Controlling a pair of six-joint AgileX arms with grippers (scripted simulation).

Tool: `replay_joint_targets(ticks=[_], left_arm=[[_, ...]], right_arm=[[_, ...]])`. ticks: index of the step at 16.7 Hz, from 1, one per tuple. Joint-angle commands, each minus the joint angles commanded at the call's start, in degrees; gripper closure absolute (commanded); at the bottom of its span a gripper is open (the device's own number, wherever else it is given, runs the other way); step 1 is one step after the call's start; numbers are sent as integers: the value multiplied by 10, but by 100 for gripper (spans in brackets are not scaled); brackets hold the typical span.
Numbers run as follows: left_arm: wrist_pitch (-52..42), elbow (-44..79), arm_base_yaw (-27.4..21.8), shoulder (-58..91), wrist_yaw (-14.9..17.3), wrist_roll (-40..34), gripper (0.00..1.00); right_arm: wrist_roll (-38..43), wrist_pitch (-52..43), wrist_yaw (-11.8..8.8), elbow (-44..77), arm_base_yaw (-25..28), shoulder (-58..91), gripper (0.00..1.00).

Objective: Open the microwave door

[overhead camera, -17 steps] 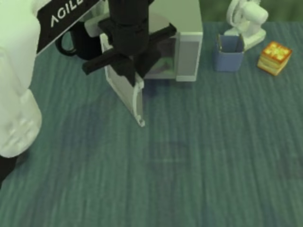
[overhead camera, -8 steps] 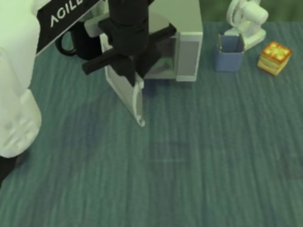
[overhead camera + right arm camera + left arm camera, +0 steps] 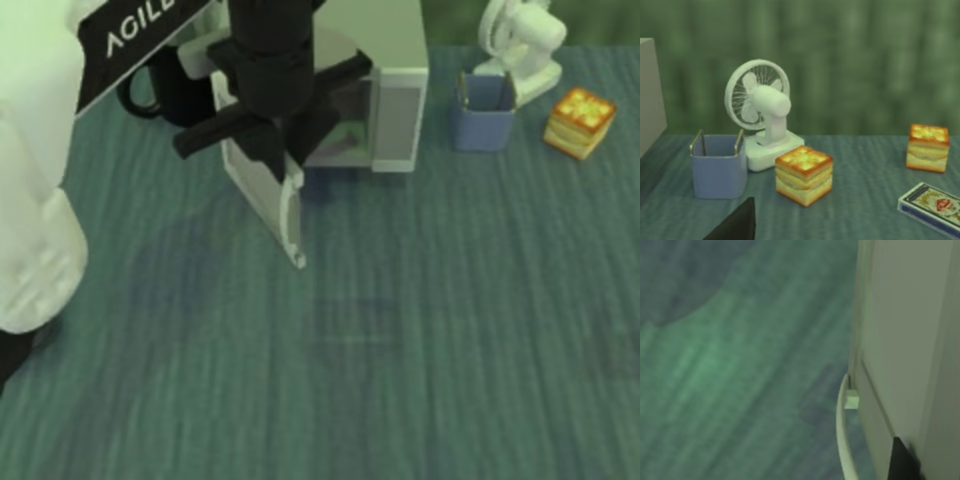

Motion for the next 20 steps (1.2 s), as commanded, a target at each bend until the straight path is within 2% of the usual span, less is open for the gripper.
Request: replay_joint_targets(ticks=[8, 15, 20], left_arm=[[2, -2, -1, -5, 0, 0, 100], [42, -105, 18, -62, -1, 21, 100], [44, -110, 19, -66, -1, 23, 100]], right_arm=[[0, 0, 0, 0, 0, 0, 0], [0, 0, 0, 0, 0, 0, 0], [0, 0, 0, 0, 0, 0, 0]])
